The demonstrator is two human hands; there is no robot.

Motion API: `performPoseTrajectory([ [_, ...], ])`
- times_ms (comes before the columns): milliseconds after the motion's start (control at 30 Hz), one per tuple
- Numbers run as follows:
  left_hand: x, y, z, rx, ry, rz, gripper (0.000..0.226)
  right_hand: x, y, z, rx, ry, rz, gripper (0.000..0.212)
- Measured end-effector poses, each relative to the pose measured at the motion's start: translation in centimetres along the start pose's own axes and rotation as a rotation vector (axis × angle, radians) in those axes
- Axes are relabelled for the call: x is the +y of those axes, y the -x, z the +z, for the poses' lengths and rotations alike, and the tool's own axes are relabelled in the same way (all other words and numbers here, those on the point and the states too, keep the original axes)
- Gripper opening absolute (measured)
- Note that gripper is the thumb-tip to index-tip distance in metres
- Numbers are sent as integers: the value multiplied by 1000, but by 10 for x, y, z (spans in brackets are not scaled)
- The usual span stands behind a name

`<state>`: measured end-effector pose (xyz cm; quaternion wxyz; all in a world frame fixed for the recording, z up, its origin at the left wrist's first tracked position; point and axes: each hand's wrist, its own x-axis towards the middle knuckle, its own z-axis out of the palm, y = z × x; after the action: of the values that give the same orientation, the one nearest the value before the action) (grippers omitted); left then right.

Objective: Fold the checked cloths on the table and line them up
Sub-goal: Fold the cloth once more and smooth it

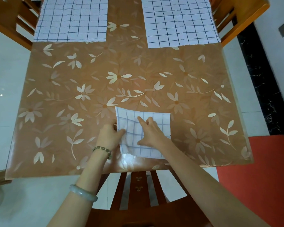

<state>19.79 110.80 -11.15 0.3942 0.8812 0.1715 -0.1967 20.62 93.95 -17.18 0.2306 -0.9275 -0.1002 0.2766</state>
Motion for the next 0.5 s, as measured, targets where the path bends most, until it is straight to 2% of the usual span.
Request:
performPoseTrajectory([
  [167, 20, 15, 13, -91, -14, 158, 49, 2, -1, -2, -9, -33, 1, 109],
  [233, 26, 20, 22, -112, -15, 209, 63, 7, -2, -2, -13, -155, 3, 103],
  [333, 33, 23, 42, -130, -42, 245, 70, 23, 2, -8, 33, -686, 131, 77],
  [433, 42, 27, 64, -172, -42, 221, 71, 38, 10, -20, 198, -1186, 283, 41],
  [500, 48, 27, 78, -204, -81, 214, 72, 45, 16, -29, 399, -1280, 378, 18],
])
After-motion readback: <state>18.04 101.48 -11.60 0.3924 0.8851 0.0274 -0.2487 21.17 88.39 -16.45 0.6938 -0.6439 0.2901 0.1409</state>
